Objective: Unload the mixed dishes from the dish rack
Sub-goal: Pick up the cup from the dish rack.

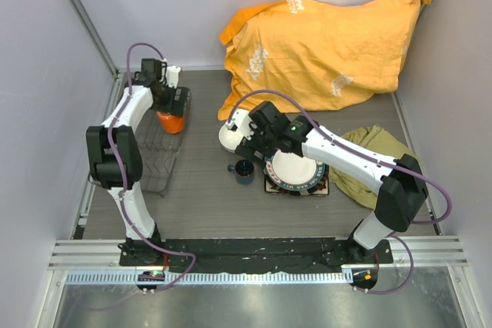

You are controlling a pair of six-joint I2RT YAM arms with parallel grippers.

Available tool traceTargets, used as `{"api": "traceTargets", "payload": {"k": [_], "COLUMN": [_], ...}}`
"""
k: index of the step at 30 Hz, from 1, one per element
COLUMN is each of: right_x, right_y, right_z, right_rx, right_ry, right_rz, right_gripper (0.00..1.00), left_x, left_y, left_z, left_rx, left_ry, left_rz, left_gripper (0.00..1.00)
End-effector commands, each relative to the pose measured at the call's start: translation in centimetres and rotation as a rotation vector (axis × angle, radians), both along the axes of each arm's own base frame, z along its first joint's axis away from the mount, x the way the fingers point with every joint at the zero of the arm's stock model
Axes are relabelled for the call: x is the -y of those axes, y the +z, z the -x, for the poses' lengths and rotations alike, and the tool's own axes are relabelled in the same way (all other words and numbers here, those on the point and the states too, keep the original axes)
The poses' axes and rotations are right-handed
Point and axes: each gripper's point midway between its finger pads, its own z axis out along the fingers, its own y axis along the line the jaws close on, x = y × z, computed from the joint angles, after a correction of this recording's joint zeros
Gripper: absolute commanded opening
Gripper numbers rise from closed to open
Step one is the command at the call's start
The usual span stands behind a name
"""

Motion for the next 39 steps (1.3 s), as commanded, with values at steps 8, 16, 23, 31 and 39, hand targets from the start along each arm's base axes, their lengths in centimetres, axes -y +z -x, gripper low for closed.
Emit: {"api": "traceTargets", "payload": {"k": [8,16,23,31,39], "right_x": [-0.4,-0.5,-0.9,-2.5,-3.3], "right_y": [1.8,2.0,2.7,5.1,9.7], "right_z": [-0.5,-0.7,-1.1,-1.6,-4.1], "right_rx": [0.050,0.054,0.058,0.010,0.017], "right_ry": [0.008,0.004,-0.012,-0.054,-0.084], "right_rz": [-0.045,-0.048,-0.074,-0.251,-0.442], "right_gripper": [0.95,0.95,0.95,0.95,0.94], "left_x": [-1.3,-2.9,-2.9,0.3,3.2], "left_y": [6.6,10.1,12.2,14.3,17.5], "left_z": [0.6,1.4,2.9,5.5,7.9], "left_rx": [0.133,0.202,0.213,0.203,0.206], "left_ry": [0.057,0.093,0.105,0.048,-0.033], "left_rz": [0.098,0.148,0.309,0.552,0.736], "left_gripper": [0.21,0.00,0.00,0.00,0.00]}}
